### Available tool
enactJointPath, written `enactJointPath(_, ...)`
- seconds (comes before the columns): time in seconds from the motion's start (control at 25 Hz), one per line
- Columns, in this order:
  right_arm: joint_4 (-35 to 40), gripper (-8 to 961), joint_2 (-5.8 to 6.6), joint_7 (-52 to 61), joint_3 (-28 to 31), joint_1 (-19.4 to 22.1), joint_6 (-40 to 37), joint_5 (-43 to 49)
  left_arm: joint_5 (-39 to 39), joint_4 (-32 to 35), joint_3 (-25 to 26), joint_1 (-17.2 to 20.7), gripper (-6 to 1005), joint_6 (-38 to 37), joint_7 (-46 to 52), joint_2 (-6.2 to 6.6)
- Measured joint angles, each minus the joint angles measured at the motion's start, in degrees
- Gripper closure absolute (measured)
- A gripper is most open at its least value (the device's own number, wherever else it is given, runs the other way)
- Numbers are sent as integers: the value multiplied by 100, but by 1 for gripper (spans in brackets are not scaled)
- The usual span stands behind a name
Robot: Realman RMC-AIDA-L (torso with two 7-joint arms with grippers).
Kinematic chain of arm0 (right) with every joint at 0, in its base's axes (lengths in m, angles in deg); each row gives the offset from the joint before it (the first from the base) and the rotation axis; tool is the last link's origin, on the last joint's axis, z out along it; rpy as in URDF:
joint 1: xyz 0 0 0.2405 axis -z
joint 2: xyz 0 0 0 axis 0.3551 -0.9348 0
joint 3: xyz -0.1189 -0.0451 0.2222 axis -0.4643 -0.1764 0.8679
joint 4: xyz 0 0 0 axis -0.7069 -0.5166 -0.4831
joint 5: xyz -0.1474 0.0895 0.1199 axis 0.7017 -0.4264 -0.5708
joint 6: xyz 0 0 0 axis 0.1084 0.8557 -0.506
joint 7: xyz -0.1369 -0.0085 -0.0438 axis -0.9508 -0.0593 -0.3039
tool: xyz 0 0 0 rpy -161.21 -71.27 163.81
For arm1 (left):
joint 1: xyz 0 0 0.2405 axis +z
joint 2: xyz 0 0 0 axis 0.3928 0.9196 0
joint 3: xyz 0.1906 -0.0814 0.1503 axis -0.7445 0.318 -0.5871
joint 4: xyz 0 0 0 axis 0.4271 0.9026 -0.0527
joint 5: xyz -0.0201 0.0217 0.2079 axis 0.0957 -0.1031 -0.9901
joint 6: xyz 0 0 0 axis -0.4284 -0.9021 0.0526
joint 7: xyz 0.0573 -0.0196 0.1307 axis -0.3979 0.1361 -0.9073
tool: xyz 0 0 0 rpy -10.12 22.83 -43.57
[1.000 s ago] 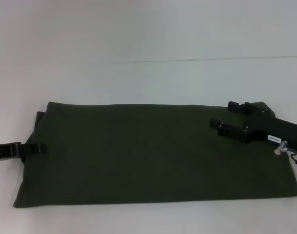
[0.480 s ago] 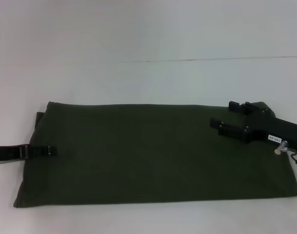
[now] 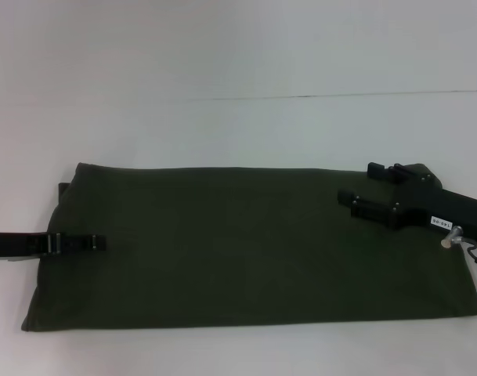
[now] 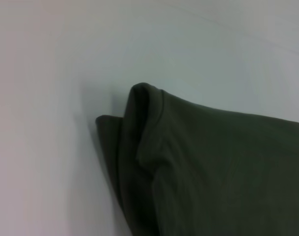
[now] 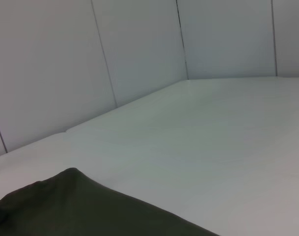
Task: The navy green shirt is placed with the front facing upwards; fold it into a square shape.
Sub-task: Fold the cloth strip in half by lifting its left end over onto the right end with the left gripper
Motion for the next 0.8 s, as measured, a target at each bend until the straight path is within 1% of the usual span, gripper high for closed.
enactJointPath(0.32, 7, 67, 0, 6, 17, 13, -5, 0, 8, 44, -33, -8, 202, 11, -42, -33)
enactJointPath(0.52, 8, 67, 0, 6, 17, 16, -14, 0, 92, 51, -33, -13, 432, 14, -94, -37)
enactJointPath(0.76, 7, 67, 0, 6, 8, 17, -36, 0, 131, 58, -29, -16, 673, 10, -109, -37)
enactJointPath(0.8, 8, 67, 0, 6, 8, 17, -37, 0, 132, 59, -26, -16, 701, 13, -109, -37)
